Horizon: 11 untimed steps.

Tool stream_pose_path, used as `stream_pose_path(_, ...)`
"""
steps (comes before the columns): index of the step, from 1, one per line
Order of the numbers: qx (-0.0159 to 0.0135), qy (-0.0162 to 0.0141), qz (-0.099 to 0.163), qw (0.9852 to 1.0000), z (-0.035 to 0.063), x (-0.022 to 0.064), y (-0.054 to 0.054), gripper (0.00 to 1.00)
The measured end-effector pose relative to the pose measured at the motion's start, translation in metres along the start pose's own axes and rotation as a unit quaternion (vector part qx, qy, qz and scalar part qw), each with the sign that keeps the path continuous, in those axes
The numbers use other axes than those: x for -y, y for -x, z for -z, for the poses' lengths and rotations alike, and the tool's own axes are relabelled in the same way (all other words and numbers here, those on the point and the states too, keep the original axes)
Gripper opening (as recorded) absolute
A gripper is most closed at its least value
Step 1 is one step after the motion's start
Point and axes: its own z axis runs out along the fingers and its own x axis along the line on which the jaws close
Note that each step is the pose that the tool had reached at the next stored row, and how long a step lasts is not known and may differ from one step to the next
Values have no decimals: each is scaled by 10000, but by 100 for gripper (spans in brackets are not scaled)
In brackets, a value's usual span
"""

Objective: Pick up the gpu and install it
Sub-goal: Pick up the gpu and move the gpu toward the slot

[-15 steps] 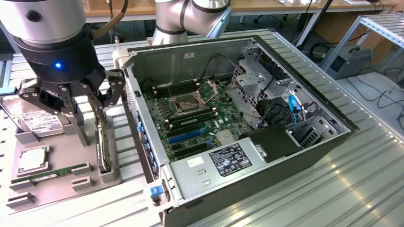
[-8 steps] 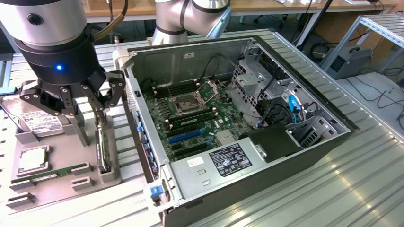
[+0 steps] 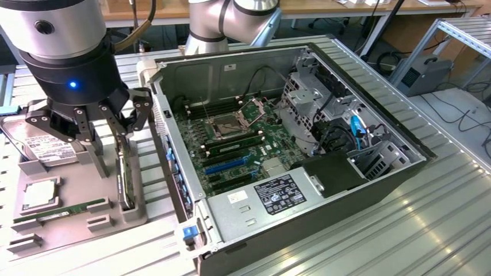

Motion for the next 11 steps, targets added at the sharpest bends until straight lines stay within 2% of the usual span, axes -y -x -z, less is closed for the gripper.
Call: stream_pose_path(11, 0, 0, 0, 10000, -50, 2, -1, 42)
